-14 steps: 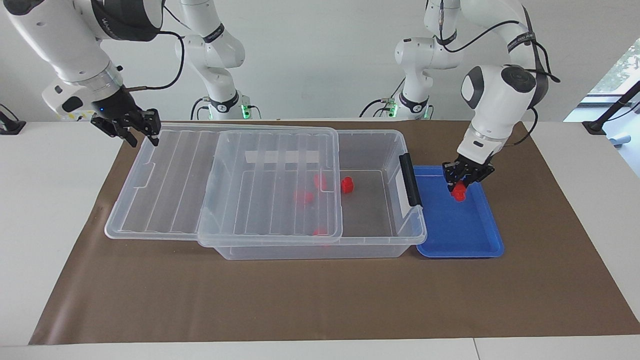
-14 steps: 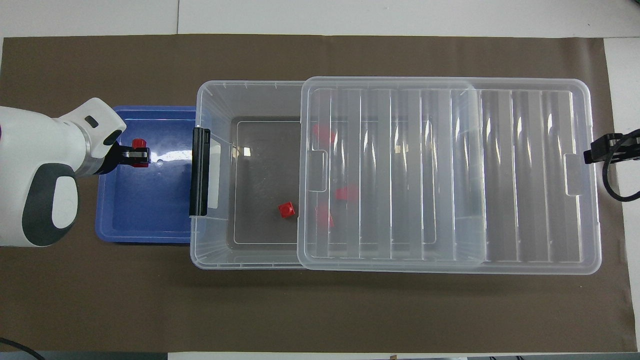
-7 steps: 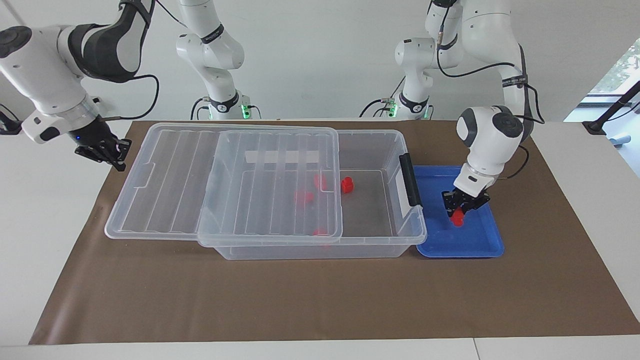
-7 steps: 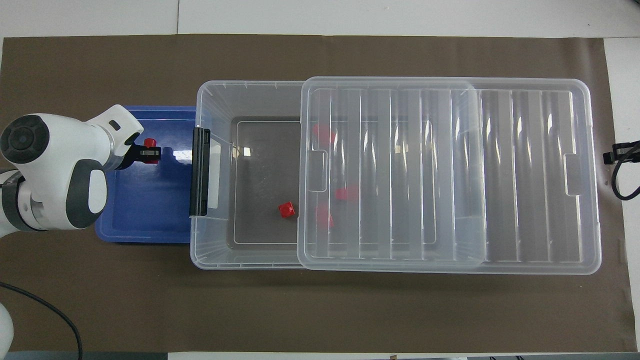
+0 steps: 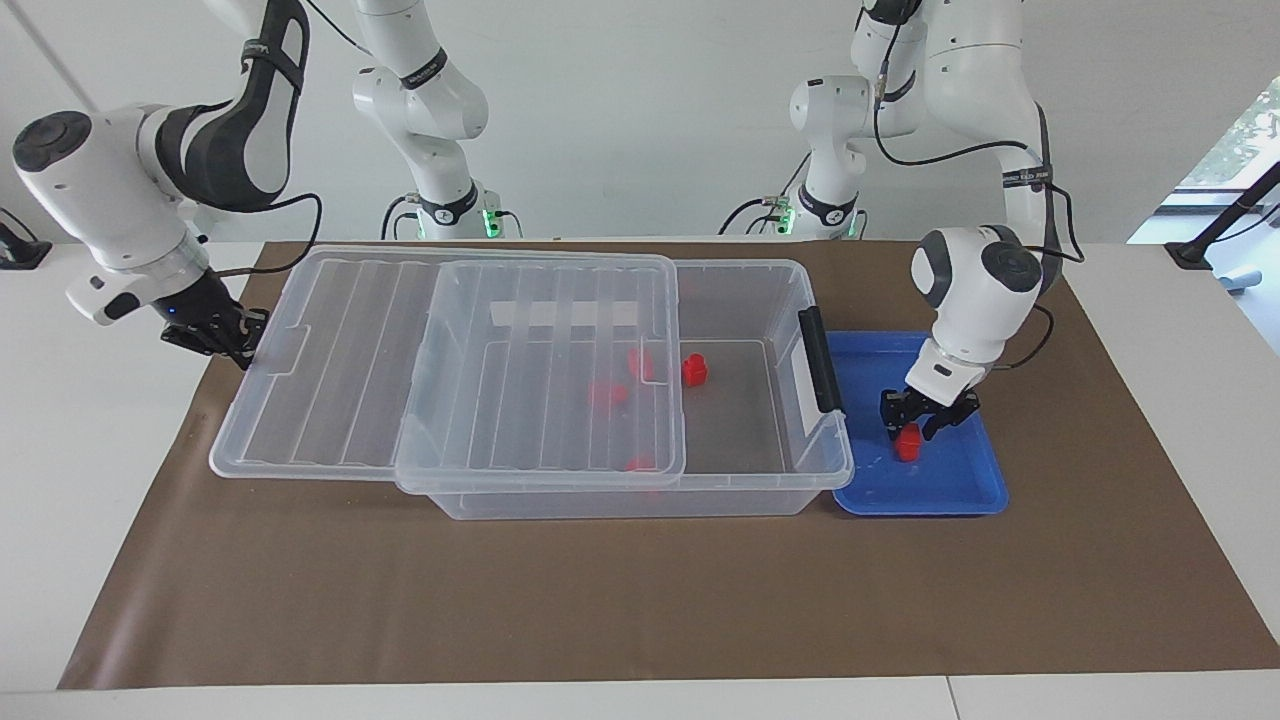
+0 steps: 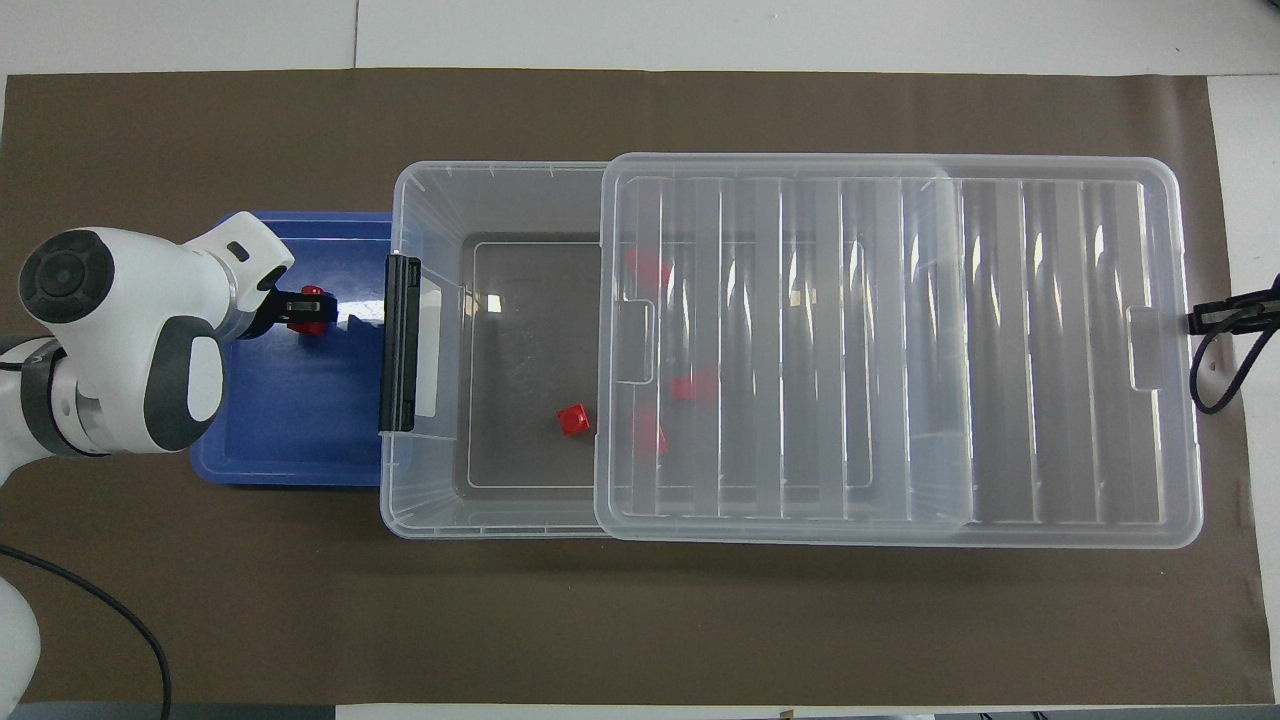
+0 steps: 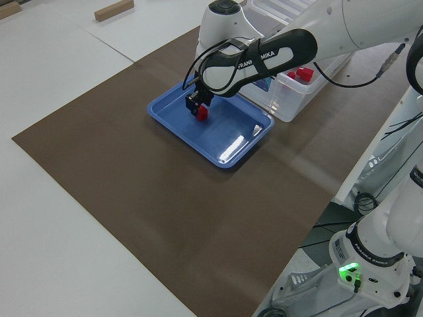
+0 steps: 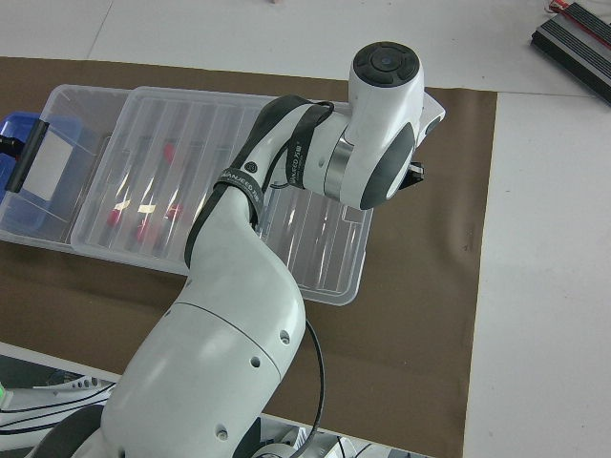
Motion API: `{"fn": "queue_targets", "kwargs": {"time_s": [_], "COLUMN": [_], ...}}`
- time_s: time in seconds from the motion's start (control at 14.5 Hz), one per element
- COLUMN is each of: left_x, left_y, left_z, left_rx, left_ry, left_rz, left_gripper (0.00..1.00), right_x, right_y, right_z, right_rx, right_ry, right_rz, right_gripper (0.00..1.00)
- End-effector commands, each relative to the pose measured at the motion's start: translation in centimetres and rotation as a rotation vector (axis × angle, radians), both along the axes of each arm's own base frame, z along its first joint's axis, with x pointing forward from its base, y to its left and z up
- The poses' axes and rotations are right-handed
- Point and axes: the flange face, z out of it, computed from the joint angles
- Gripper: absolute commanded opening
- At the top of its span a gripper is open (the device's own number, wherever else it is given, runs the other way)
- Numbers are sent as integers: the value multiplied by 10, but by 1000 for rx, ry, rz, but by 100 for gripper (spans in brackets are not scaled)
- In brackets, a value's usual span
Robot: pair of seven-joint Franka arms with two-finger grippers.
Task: Place red block in blue tray from box
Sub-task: 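Carry the red block with the left gripper over the blue tray, then release the red block into the blue tray with the left gripper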
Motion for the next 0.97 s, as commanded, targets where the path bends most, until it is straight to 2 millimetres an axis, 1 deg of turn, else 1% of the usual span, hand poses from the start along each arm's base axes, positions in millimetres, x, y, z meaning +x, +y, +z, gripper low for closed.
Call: {"fn": "queue_targets", "kwargs": {"time_s": [0.0,0.14,0.21,0.28,0.34,0.41,0.48,0.55,0.69,0.9], "left_x": [1,0,-1,-1,-2,-2,-1,-1,1,0], "left_y": [-2,-4,-6,-8,-12,-12,-12,-11,-6,2], "left_z": [38,68,83,103,122,142,162,178,214,255], "left_rx": [5,4,4,4,5,5,5,7,9,14], "left_ry": [-4,-1,5,14,22,25,27,39,42,55], "left_rz": [-19,-24,-26,-30,-37,-38,-38,-38,-36,-50], "left_gripper": [100,100,100,100,100,100,100,100,100,100], "right_x": [-4,-2,0,4,6,5,3,3,4,7], "right_y": [1,7,17,34,46,55,59,65,84,113], "right_z": [-3,-3,-3,-3,-4,-6,-8,-11,-12,-12], "right_rx": [-10,-9,-8,-7,-5,-4,-3,-2,-1,-1], "right_ry": [-5,-4,-3,-3,3,6,13,19,23,23], "right_rz": [21,19,-1,-17,-40,-50,-63,-79,-97,-137], "right_gripper": [0,0,0,0,0,0,0,0,0,0]}}
